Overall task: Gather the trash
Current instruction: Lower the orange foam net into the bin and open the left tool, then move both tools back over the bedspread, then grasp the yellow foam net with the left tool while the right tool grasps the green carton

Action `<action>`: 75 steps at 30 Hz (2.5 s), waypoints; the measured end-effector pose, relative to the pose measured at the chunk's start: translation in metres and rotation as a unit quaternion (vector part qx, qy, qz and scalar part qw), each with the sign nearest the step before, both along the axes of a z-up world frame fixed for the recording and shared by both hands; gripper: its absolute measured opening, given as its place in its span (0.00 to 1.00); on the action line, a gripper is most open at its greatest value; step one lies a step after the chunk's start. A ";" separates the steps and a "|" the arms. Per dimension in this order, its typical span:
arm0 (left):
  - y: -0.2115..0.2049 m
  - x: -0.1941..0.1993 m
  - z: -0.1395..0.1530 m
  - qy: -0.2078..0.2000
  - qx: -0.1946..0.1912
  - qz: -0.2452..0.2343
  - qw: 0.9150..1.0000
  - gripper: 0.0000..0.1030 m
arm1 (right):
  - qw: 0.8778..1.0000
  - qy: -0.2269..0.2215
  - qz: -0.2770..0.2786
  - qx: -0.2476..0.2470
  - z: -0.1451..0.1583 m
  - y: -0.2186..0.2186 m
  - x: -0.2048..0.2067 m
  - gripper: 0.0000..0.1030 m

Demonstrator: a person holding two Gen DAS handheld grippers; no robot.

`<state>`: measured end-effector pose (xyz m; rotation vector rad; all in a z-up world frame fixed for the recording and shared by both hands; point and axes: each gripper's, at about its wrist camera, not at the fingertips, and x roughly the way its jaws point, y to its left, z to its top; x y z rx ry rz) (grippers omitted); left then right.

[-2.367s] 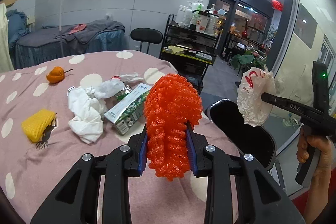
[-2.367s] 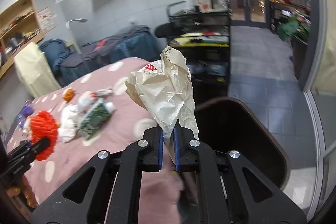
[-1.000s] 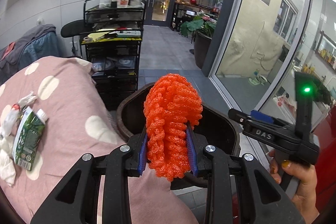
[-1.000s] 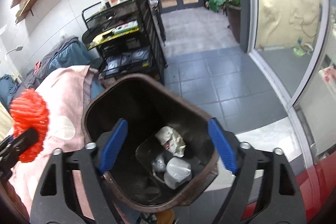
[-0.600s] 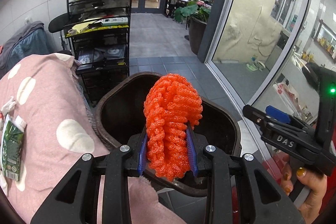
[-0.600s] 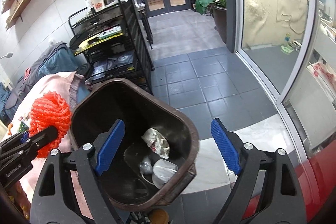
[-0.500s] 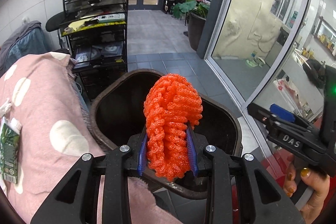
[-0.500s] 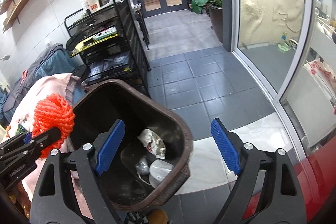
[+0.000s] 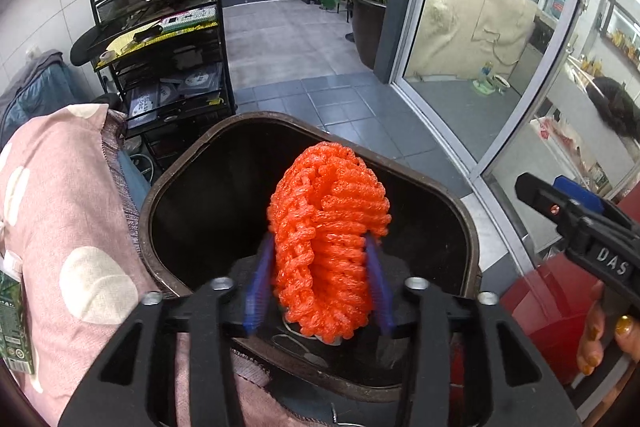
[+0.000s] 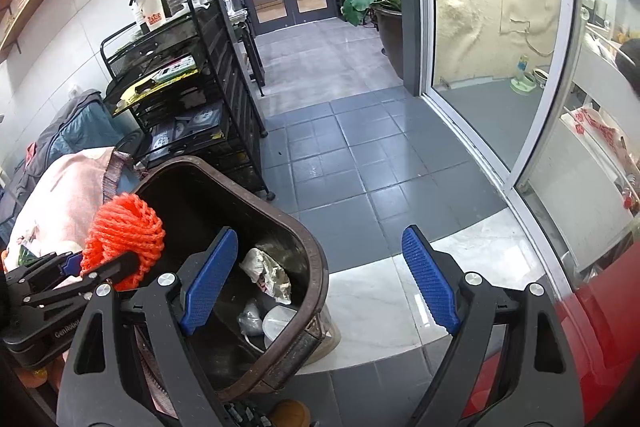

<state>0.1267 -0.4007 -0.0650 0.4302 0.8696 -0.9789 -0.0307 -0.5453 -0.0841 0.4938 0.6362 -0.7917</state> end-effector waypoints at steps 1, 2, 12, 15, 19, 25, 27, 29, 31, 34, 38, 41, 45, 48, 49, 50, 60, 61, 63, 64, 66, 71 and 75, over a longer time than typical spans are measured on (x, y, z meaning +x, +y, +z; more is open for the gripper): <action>0.001 0.000 -0.001 -0.004 -0.001 0.002 1.000 0.60 | 1.000 0.000 -0.001 0.001 0.000 -0.001 -0.001 0.82; 0.001 -0.001 -0.001 -0.009 -0.003 0.004 1.000 0.72 | 1.000 -0.001 -0.003 0.001 0.000 -0.002 0.000 0.83; 0.022 -0.010 0.018 -0.037 -0.052 0.003 0.998 0.94 | 1.000 -0.016 -0.009 0.007 0.001 -0.003 -0.002 0.88; 0.029 -0.006 0.022 -0.027 -0.064 0.013 0.998 0.94 | 1.000 -0.017 -0.006 0.008 0.002 -0.001 0.000 0.88; 0.042 -0.009 0.032 -0.037 -0.076 0.019 0.996 0.94 | 1.000 -0.024 -0.001 0.010 0.003 0.001 0.001 0.89; 0.067 -0.011 0.046 -0.054 -0.094 0.035 0.994 0.94 | 0.999 -0.029 0.017 0.009 0.008 0.009 0.011 0.89; 0.078 -0.012 0.049 -0.057 -0.100 0.043 0.992 0.94 | 0.999 -0.031 0.029 0.010 0.009 0.014 0.016 0.89; 0.090 -0.012 0.053 -0.061 -0.109 0.049 0.991 0.94 | 0.998 -0.034 0.044 0.013 0.010 0.021 0.022 0.89; 0.103 -0.012 0.056 -0.066 -0.117 0.062 0.989 0.94 | 0.997 -0.037 0.062 0.014 0.011 0.029 0.030 0.89; 0.122 -0.010 0.058 -0.072 -0.124 0.086 0.986 0.94 | 0.995 -0.042 0.086 0.011 0.015 0.045 0.042 0.89; 0.151 -0.003 0.062 -0.072 -0.131 0.099 0.984 0.94 | 0.991 -0.046 0.122 0.010 0.020 0.067 0.061 0.89; 0.175 0.003 0.063 -0.073 -0.131 0.131 0.980 0.94 | 0.987 -0.048 0.155 0.009 0.024 0.088 0.078 0.89; 0.212 0.013 0.059 -0.073 -0.124 0.176 0.974 0.94 | 0.978 -0.048 0.204 0.008 0.027 0.119 0.100 0.89; 0.242 0.018 0.057 -0.077 -0.114 0.212 0.967 0.94 | 0.968 -0.047 0.247 0.005 0.029 0.148 0.118 0.89; 0.252 0.019 0.056 -0.081 -0.110 0.222 0.966 0.94 | 0.964 -0.047 0.262 0.006 0.029 0.159 0.124 0.89; 0.263 0.019 0.056 -0.085 -0.104 0.229 0.964 0.94 | 0.960 -0.046 0.277 0.007 0.029 0.168 0.130 0.89; 0.367 0.024 0.045 -0.118 -0.049 0.331 0.935 0.94 | 0.909 -0.032 0.416 0.010 0.029 0.268 0.184 0.89; 0.380 0.027 0.042 -0.113 -0.049 0.344 0.931 0.94 | 0.902 -0.030 0.430 0.014 0.028 0.278 0.187 0.89; 0.404 0.035 0.038 -0.102 -0.046 0.372 0.921 0.94 | 0.890 -0.024 0.455 0.020 0.028 0.295 0.195 0.89; 0.414 0.038 0.037 -0.098 -0.044 0.381 0.918 0.94 | 0.884 -0.020 0.467 0.018 0.027 0.305 0.198 0.89; 0.431 0.047 0.033 -0.092 -0.045 0.391 0.915 0.94 | 0.873 -0.012 0.488 0.017 0.027 0.321 0.206 0.89; 0.450 0.077 0.026 -0.111 -0.007 0.398 0.911 0.94 | 0.863 0.008 0.505 0.029 0.024 0.347 0.228 0.89; 0.455 0.106 0.021 -0.101 0.007 0.385 0.918 0.91 | 0.883 0.011 0.461 0.086 0.017 0.335 0.258 0.89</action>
